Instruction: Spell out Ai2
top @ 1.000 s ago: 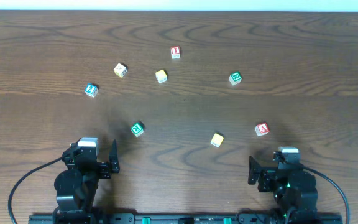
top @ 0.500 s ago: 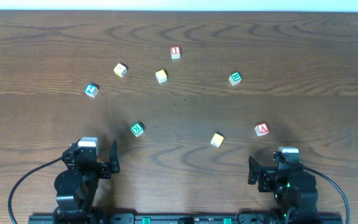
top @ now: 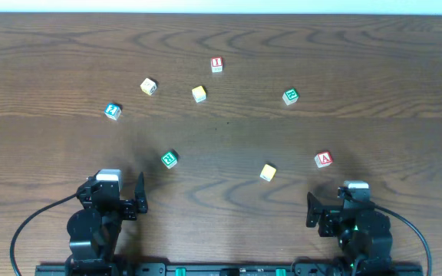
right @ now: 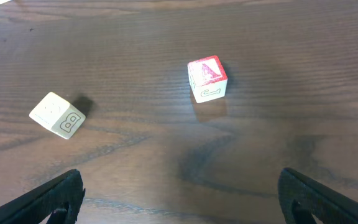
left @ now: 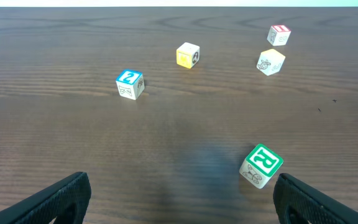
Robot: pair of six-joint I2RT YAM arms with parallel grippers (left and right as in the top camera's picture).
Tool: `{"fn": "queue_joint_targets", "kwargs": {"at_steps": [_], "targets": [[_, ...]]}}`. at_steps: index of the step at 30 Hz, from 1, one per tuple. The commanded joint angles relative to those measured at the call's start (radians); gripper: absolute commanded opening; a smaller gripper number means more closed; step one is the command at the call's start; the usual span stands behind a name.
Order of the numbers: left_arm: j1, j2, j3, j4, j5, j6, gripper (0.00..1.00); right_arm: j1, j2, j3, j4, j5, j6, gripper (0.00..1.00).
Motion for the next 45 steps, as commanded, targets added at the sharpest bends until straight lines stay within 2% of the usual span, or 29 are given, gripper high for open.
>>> {"fn": "queue_joint_targets", "kwargs": {"at_steps": [1, 5, 7, 10, 12, 15, 17, 22, 31, 38, 45], "targets": [[0.004, -0.006, -0.019, -0.002, -0.007, 0.011, 0.95, -0.008, -0.007, -0.012, -0.001, -0.004, -0.011, 0.99], [0.004, -0.006, -0.019, -0.002, -0.007, 0.011, 0.95, -0.008, -0.007, -0.012, 0.0, 0.0, -0.011, 0.99], [0.004, -0.006, -0.019, -0.002, -0.007, 0.011, 0.95, -0.008, -0.007, -0.012, 0.02, 0.061, -0.011, 0.99], [0.004, -0.006, -0.019, -0.002, -0.007, 0.011, 0.95, -0.008, -0.007, -0.012, 0.131, 0.067, -0.002, 0.99], [0.004, -0.006, -0.019, -0.002, -0.007, 0.011, 0.95, -0.008, -0.007, -0.012, 0.214, 0.021, 0.055, 0.99], [0.004, -0.006, -0.019, -0.002, -0.007, 0.011, 0.96, -0.008, -0.007, -0.012, 0.313, -0.077, 0.216, 0.99], [0.004, -0.006, -0.019, -0.002, -0.007, 0.011, 0.95, -0.008, -0.007, -0.012, 0.333, -0.133, 0.316, 0.99], [0.004, -0.006, -0.019, -0.002, -0.007, 0.011, 0.95, -0.008, -0.007, -0.012, 0.332, -0.213, 0.438, 0.99], [0.004, -0.006, -0.019, -0.002, -0.007, 0.011, 0.95, -0.008, -0.007, -0.012, 0.333, -0.488, 0.439, 0.99], [0.004, -0.006, -0.019, -0.002, -0.007, 0.011, 0.95, -0.008, -0.001, -0.012, 0.354, -0.52, 0.354, 0.99], [0.004, -0.006, -0.019, -0.002, -0.007, 0.011, 0.95, -0.008, 0.154, 0.005, 0.536, -0.52, 0.355, 0.95]]}}
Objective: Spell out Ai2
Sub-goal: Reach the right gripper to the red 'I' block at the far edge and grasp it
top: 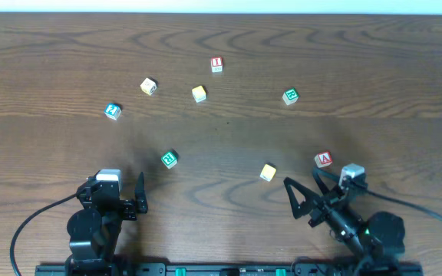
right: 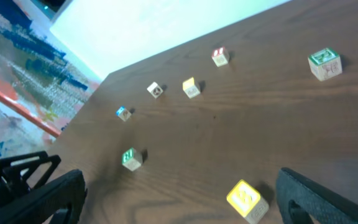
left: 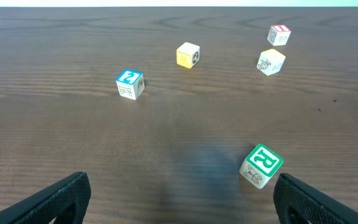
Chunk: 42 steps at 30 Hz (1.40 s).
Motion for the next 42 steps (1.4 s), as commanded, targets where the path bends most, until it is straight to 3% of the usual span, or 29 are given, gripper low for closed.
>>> {"fn": "queue_joint_targets", "kwargs": {"at_steps": [1, 10, 19, 31, 42], "targets": [[0.004, -0.006, -0.019, -0.002, -0.007, 0.011, 0.95, -0.007, 0.111, 0.027, 0.049, -0.014, -0.019, 0.94], [0.004, -0.006, -0.019, -0.002, -0.007, 0.011, 0.95, -0.001, 0.613, 0.348, 0.101, -0.014, -0.217, 0.96], [0.004, -0.006, -0.019, -0.002, -0.007, 0.011, 0.95, 0.136, 1.223, 0.787, 0.109, 0.124, -0.401, 0.97], [0.004, -0.006, -0.019, -0.002, -0.007, 0.011, 0.95, 0.288, 1.898, 1.39, 0.217, 0.288, -0.453, 0.99], [0.004, -0.006, -0.019, -0.002, -0.007, 0.011, 0.95, 0.384, 2.277, 1.656, 0.328, 0.481, -0.452, 0.99]]}}
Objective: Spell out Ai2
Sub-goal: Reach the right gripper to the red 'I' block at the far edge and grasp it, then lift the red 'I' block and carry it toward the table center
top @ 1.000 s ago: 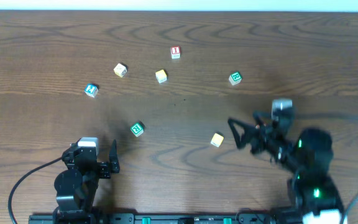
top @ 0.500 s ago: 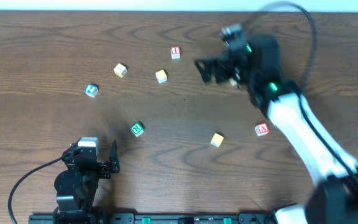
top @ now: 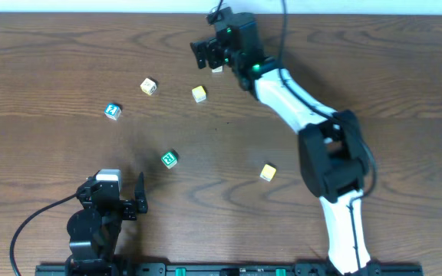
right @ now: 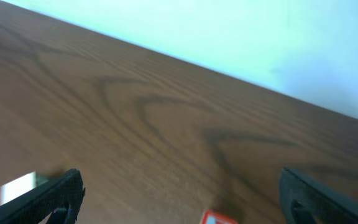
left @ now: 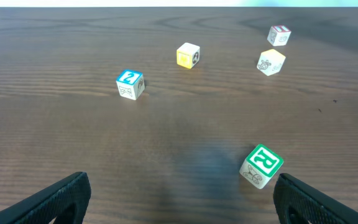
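Note:
The blue "2" block [left: 129, 84] lies at the left [top: 112, 111]. The red "i" block [left: 279, 35] sits far back, and only its red corner [right: 219, 218] shows at the bottom edge of the right wrist view. My right gripper [top: 215, 47] is stretched out over the far side of the table, just above that block, open [right: 182, 193] with nothing in it. My left gripper [left: 182, 196] rests open near the front edge [top: 121, 201]. The red "A" block is hidden under the right arm.
A green "R" block [left: 261, 165] lies close in front of the left gripper. A yellow block [top: 199, 93] and a pale yellow block [top: 149, 86] lie mid-table. A yellow "B" block [top: 268, 172] is at the front centre. The right arm [top: 305, 107] spans the table's right half.
The right arm was near the front edge, its gripper raised and turned left. It now reaches across to the far side, with the gripper above the red "i" block. The left arm has not moved.
Both grippers rested open at the front edge, the right one looking at the red "A" block. Then the right gripper was lifted and turned toward the table's middle. Now it is at the far side over the red "i" block. No block has moved.

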Robot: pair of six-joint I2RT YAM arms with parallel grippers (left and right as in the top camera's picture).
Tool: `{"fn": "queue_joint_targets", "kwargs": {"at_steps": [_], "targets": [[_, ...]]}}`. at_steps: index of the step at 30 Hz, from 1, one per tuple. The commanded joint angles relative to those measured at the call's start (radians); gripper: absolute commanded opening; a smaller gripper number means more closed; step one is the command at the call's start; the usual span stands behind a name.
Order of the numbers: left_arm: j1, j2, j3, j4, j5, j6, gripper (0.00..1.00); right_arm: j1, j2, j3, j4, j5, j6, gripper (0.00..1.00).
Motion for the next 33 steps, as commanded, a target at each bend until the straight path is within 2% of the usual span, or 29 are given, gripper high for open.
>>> {"fn": "queue_joint_targets", "kwargs": {"at_steps": [1, 16, 22, 30, 33], "targets": [[0.004, -0.006, -0.019, -0.003, -0.006, 0.011, 0.95, 0.032, 0.076, 0.039, 0.008, 0.143, -0.016, 0.99], [0.004, -0.006, -0.019, -0.003, -0.006, 0.011, 0.95, 0.018, 0.15, 0.042, 0.01, 0.252, -0.016, 0.98], [0.004, -0.006, -0.019, -0.003, -0.006, 0.011, 0.95, -0.006, 0.155, 0.042, -0.039, 0.25, 0.035, 0.9], [0.004, -0.006, -0.019, -0.003, -0.006, 0.011, 0.95, -0.009, 0.158, 0.042, -0.055, 0.202, 0.045, 0.67], [0.004, -0.006, -0.019, -0.003, -0.006, 0.011, 0.95, -0.005, 0.158, 0.042, -0.063, 0.201, 0.045, 0.66]]}}
